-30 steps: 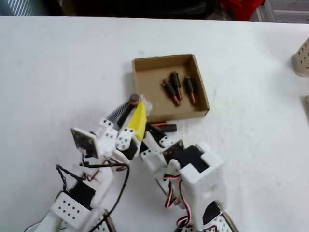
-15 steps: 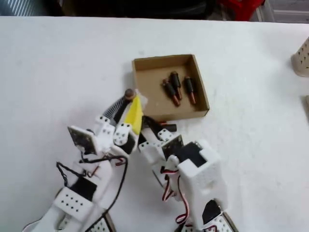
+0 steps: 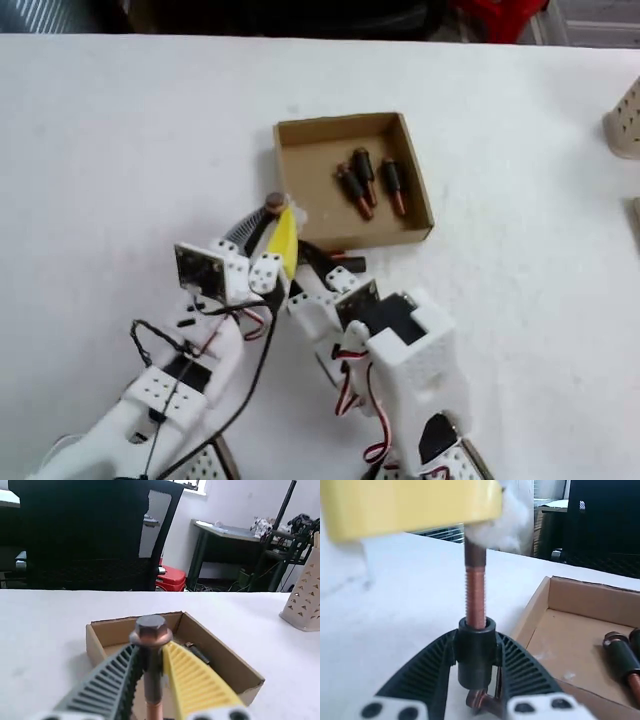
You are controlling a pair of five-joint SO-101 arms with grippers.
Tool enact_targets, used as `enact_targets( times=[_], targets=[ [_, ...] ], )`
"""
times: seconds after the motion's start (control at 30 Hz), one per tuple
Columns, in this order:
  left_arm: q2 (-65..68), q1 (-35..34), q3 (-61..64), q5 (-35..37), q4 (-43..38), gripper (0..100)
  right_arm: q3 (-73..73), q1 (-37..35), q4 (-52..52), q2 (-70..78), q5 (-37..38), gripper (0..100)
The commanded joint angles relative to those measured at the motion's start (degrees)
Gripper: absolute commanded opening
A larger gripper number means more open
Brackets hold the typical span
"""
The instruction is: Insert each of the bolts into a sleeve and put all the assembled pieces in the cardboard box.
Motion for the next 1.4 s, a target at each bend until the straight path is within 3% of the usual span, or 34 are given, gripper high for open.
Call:
enact_targets(
  times=[0.0, 0.37, 0.7, 1.37],
  targets=[
    [0.31, -0.13, -3.34, -1.14, -1.85, 2, -0.97, 0.84, -1.54, -0.31, -0.53, 1.5],
    [0.4, 0.22, -1.76, -1.23, -1.58, 2, -0.88, 0.84, -1.54, -0.31, -0.53, 1.5],
    [0.4, 0.48, -2.29, -1.32, 9.49, 2, -0.62, 0.84, -1.54, -0.31, -0.53, 1.5],
    [0.4, 0.4, -1.76, -1.41, 15.3, 2, -0.62, 0.84, -1.54, -0.31, -0.53, 1.5]
  ],
)
